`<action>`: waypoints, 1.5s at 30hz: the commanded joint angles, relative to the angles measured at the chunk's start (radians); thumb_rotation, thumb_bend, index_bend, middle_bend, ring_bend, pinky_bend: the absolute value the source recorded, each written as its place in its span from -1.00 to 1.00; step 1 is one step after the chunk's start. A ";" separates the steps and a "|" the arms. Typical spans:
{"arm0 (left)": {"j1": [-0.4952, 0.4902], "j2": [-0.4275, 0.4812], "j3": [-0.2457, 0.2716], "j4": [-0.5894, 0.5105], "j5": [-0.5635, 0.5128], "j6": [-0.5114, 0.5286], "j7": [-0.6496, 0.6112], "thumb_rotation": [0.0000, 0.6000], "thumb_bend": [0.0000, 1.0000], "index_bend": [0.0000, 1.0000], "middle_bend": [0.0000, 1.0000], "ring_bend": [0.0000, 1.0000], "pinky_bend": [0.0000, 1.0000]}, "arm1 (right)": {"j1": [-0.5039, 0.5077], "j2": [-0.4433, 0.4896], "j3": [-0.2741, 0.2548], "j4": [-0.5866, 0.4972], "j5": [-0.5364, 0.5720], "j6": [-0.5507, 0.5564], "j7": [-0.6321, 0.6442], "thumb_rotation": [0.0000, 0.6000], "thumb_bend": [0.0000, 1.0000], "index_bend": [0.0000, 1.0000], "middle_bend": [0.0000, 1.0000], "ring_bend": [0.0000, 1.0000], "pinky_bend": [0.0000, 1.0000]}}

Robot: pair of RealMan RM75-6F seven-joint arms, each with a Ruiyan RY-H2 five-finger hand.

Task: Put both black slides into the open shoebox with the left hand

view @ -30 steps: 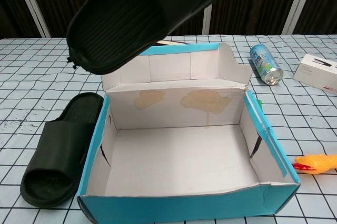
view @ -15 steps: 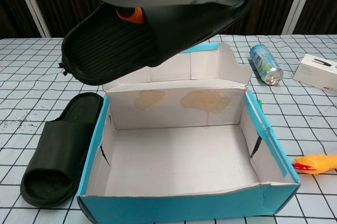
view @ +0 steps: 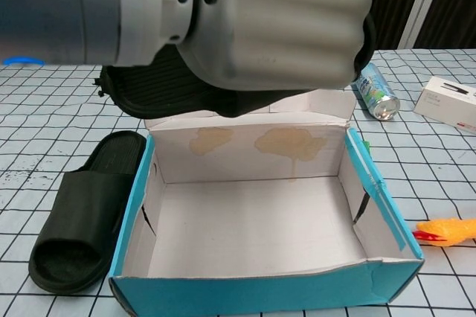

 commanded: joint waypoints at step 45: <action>-0.041 -0.224 -0.117 0.155 -0.220 -0.076 0.142 1.00 0.09 -0.44 0.11 -0.34 -0.21 | -0.008 0.009 0.001 0.000 -0.003 0.010 0.020 1.00 -0.68 -1.00 -0.90 -0.82 -0.87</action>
